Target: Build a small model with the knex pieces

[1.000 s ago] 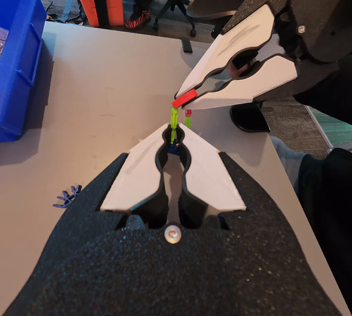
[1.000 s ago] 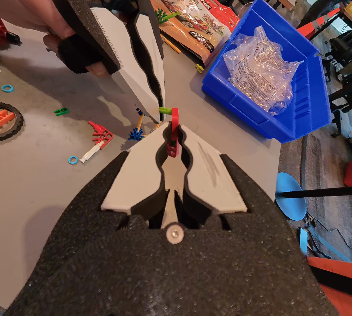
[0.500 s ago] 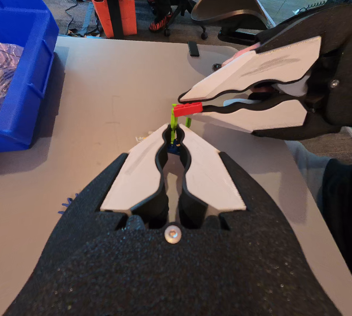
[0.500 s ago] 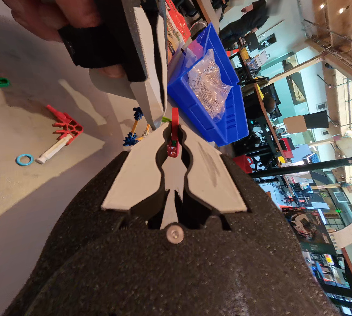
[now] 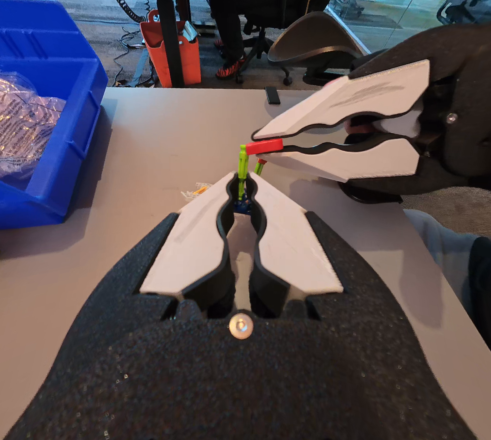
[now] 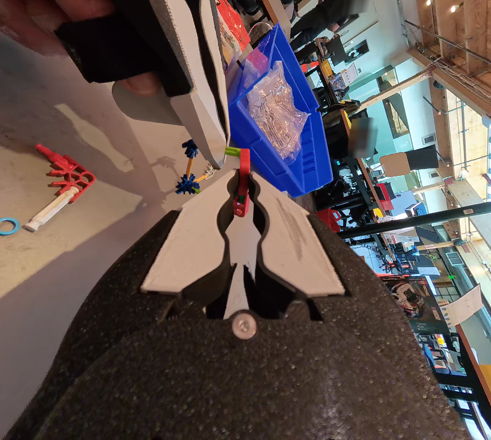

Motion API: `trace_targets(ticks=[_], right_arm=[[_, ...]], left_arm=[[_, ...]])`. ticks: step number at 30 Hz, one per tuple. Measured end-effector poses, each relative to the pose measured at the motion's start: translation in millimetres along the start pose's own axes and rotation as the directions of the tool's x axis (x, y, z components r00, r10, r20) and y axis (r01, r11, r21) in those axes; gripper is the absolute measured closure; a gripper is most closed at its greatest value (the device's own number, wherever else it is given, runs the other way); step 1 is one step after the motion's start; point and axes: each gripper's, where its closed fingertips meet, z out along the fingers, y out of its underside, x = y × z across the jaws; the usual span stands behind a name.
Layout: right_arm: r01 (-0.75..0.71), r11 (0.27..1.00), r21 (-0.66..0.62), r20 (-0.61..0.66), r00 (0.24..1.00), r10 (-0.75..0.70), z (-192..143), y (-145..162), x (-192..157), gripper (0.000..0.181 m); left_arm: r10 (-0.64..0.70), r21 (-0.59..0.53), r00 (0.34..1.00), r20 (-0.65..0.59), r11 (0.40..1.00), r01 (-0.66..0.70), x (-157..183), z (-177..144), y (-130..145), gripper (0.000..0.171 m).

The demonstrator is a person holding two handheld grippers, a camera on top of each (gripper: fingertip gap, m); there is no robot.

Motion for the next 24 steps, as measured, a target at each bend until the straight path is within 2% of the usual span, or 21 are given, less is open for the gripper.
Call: trace_targets(ticks=[6,11,20,24], right_arm=[[0.036,0.999,0.0,-0.026,0.999,-0.036,0.0,-3.4,2.5,0.177],[0.058,0.998,-0.023,-0.049,0.997,-0.059,1.6,-2.6,4.3,0.176],[0.032,0.999,-0.043,-0.058,0.998,-0.035,4.5,3.0,-2.1,0.176],[-0.006,0.999,-0.036,-0.088,0.996,0.002,8.1,2.8,-5.4,0.173]], left_arm=[[0.045,0.043,0.999,0.008,0.998,-0.045,0.5,-3.1,-6.1,0.171],[0.137,0.049,0.99,0.018,0.989,-0.138,5.2,-5.1,-9.4,0.171],[0.298,-0.025,0.95,0.094,0.955,-0.297,2.4,-1.7,-1.9,0.17],[0.303,-0.037,0.948,0.094,0.953,-0.301,2.0,0.7,1.7,0.17]])
